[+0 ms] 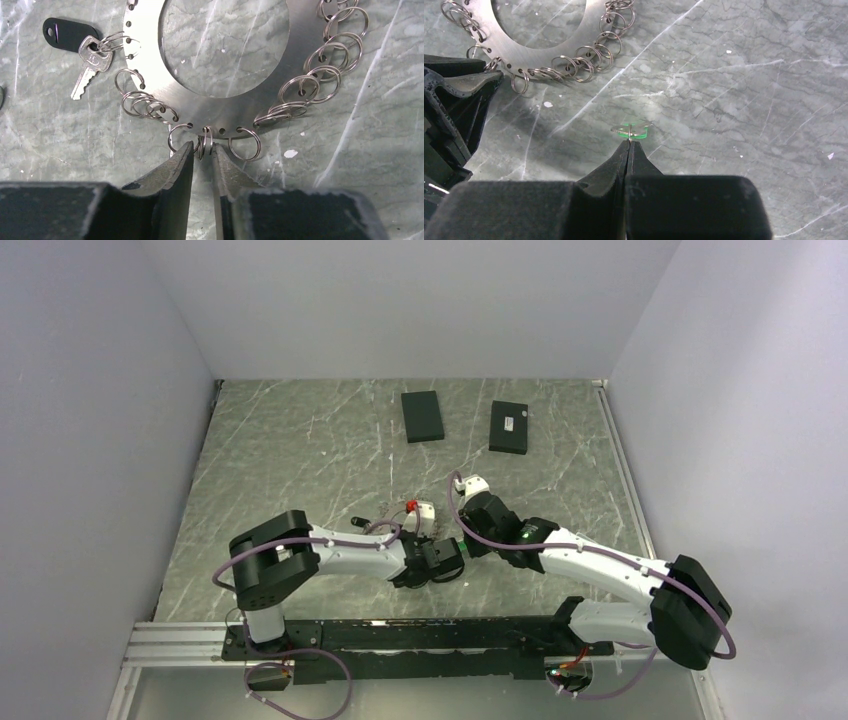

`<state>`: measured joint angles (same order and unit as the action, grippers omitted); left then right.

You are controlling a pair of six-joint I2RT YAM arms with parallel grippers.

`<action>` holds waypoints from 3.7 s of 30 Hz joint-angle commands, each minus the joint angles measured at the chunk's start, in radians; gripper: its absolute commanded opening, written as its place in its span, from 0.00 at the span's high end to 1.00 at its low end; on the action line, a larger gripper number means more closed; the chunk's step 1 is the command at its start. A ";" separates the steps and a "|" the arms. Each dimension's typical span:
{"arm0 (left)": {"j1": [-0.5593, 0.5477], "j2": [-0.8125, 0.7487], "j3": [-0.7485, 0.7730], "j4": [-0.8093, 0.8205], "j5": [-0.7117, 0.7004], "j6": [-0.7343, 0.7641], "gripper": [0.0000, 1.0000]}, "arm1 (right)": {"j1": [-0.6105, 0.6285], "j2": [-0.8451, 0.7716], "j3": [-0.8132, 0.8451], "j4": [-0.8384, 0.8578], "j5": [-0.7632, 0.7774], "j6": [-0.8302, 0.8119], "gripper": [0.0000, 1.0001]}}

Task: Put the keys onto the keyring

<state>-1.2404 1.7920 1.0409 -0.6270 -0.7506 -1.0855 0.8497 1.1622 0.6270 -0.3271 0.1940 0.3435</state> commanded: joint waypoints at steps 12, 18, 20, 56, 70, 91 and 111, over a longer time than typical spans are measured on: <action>-0.041 -0.041 -0.003 0.000 -0.070 -0.010 0.86 | -0.001 -0.027 -0.004 0.035 -0.016 0.003 1.00; -0.048 -0.071 0.007 -0.008 -0.072 0.005 1.00 | 0.000 -0.018 -0.001 0.038 -0.016 0.002 1.00; -0.047 -0.084 0.008 0.004 -0.063 0.027 1.00 | -0.001 -0.015 0.001 0.038 -0.017 0.000 1.00; 0.259 -0.033 0.128 -0.067 0.686 0.624 0.61 | -0.001 -0.037 0.004 0.043 -0.012 0.017 1.00; 0.192 -0.267 -0.053 0.097 0.585 0.519 0.45 | -0.001 -0.029 0.005 0.060 -0.042 0.022 1.00; -0.028 0.081 0.320 -0.424 -0.040 -0.355 0.61 | -0.001 -0.095 -0.022 0.088 -0.063 0.008 1.00; -0.028 0.126 0.195 -0.203 -0.068 -0.321 0.67 | -0.001 -0.206 -0.050 0.070 -0.056 0.000 1.00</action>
<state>-1.2694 1.9274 1.2568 -0.9150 -0.7689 -1.4223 0.8452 0.9852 0.5800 -0.2852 0.1398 0.3470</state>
